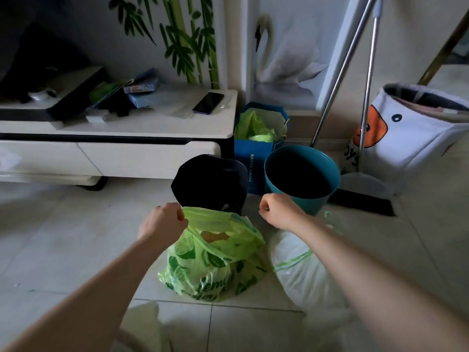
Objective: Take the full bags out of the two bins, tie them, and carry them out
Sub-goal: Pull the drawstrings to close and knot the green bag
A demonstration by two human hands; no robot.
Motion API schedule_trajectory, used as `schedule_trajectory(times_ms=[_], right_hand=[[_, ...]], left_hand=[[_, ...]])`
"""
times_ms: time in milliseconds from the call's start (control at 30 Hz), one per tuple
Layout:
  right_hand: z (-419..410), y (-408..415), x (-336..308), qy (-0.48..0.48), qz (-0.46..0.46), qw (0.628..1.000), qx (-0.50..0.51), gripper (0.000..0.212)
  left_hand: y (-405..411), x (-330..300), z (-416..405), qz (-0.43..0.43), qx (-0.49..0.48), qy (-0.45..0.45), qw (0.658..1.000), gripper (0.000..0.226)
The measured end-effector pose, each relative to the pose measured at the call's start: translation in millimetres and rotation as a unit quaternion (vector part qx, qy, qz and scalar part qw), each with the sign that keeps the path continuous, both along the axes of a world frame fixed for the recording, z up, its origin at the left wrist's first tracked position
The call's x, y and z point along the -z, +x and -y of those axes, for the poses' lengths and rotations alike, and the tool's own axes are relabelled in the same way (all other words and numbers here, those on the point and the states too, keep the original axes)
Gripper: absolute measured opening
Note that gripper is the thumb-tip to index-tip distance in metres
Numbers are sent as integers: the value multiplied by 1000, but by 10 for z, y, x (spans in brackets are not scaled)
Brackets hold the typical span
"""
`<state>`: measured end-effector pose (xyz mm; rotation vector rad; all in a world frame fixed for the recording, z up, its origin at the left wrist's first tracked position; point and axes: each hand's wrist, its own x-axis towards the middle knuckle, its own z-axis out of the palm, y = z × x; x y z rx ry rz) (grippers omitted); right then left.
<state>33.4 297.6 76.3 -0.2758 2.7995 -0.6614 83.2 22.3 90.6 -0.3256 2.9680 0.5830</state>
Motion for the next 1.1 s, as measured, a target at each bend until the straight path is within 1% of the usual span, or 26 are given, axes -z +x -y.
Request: schedule_trajectory(times_ms=[67,100,133,167,200,233,267,333,433,467,533,567,600,633,733,800,867,900,1000,1100], right_hand=[[142,-60,117,5,24,1000,-7,18],[216,-100,179,8,37,999,-8,20],[262,-135,243,10,45,999,-7,23],[305,-161,284,13,54,998,-4,26],[362,-205,354,15,59,998,-2,30],[407,-237,399,18,65,998,1,34],[440,-270,459,21,70,997,3,37],[498,-333,587,31,82,996,5,39],[556,-368,741,74,87,993,-3,39],[575,-369,792,92,83,992,-10,38],[619,-359,875,125,79,989,-19,33],[642,-356,896,140,80,987,-19,27],[659,-357,921,153,81,985,-18,21],[678,-357,927,165,85,983,-17,17],[712,-372,936,165,69,984,-17,20],[725,-388,900,136,57,989,-14,19],[726,-410,850,102,53,993,-8,17],[724,-413,808,87,53,995,-6,15],[717,-377,650,57,35,998,-13,10],[732,-301,445,30,5,999,-28,9]], left_hand=[[92,80,0,-31,46,-33,998,3],[136,148,-8,-73,97,-46,992,5],[175,225,-43,-124,167,-58,976,8],[209,297,-91,-165,242,-75,953,12],[231,414,-120,-197,313,-96,924,15],[244,538,-161,-211,372,-114,896,16],[249,644,-206,-205,418,-128,875,16],[250,867,-283,-167,477,-150,850,19],[250,1092,-417,-105,532,-199,816,25],[249,1147,-466,-83,536,-214,813,26],[222,1191,-575,-63,519,-249,815,28],[195,1223,-619,-46,502,-260,824,31],[172,1242,-668,-10,483,-267,834,34],[150,1280,-704,29,475,-275,835,38],[116,1306,-704,78,440,-262,856,46],[101,1316,-640,108,403,-222,881,42],[72,1282,-580,147,347,-164,911,30],[46,1241,-561,161,325,-145,921,25],[-13,1027,-521,177,275,-101,939,15],[-6,789,-453,173,257,-67,948,9]])
